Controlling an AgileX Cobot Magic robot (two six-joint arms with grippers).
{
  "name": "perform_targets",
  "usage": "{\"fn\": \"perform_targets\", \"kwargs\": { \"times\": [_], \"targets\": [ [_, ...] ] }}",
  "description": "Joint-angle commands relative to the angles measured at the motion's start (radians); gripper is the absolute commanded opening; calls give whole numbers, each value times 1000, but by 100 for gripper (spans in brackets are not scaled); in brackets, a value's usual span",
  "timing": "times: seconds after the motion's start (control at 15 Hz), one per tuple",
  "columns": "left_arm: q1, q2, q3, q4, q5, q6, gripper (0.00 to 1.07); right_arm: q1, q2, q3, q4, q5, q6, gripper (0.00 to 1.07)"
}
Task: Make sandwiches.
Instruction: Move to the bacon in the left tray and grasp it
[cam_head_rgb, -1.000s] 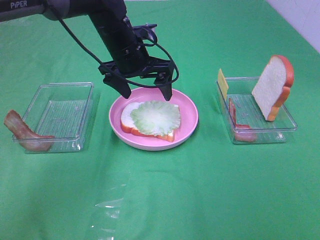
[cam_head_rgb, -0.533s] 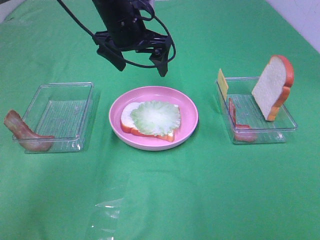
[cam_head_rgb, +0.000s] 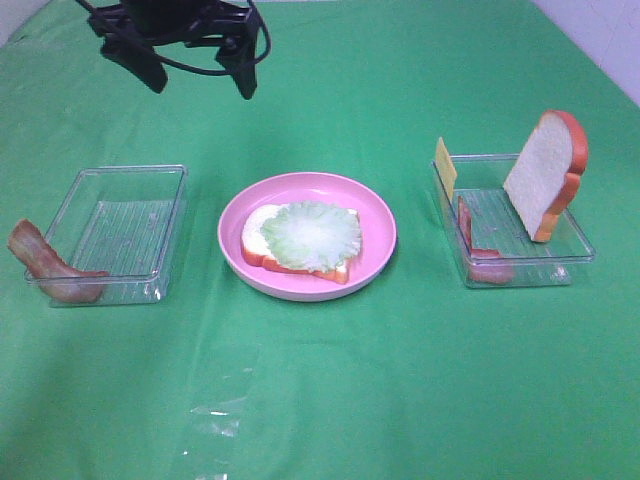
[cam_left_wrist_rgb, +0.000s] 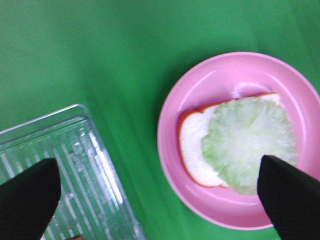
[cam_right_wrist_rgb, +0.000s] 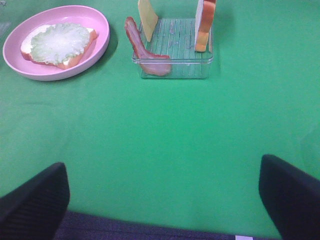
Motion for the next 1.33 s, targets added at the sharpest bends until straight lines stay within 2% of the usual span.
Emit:
{"fn": "perform_targets", "kwargs": {
  "times": [0.07, 0.13, 0.2, 0.33, 0.4, 0.6, 0.8, 0.93, 1.13, 1.33],
  "targets": [
    [54, -81, 116, 56, 108, 5, 101, -6, -24, 4, 2, -7, -1, 99],
    [70, -98, 147, 66, 108, 5, 101, -6, -24, 4, 2, -7, -1, 99],
    [139, -167, 264, 73, 108, 5, 101, -6, -24, 4, 2, -7, -1, 99],
    [204, -220, 377, 73, 108, 5, 101, -6, -24, 4, 2, -7, -1, 99],
    [216, -236, 403, 73, 108, 5, 101, -6, -24, 4, 2, -7, -1, 99],
    [291, -302, 585, 72, 104, -1, 101, -6, -24, 4, 2, -7, -1, 99],
    [316, -333, 741, 38, -3, -11, 101, -6, -24, 4, 2, -7, -1, 99],
    [316, -329, 813, 28, -104, -18, 101, -6, -24, 4, 2, -7, -1, 99],
    [316, -329, 822, 29, -176, -22, 101, -6, -24, 4, 2, -7, -1, 99],
    [316, -329, 822, 23, -220, -60, 101, -6, -24, 4, 2, -7, -1, 99]
  ]
}}
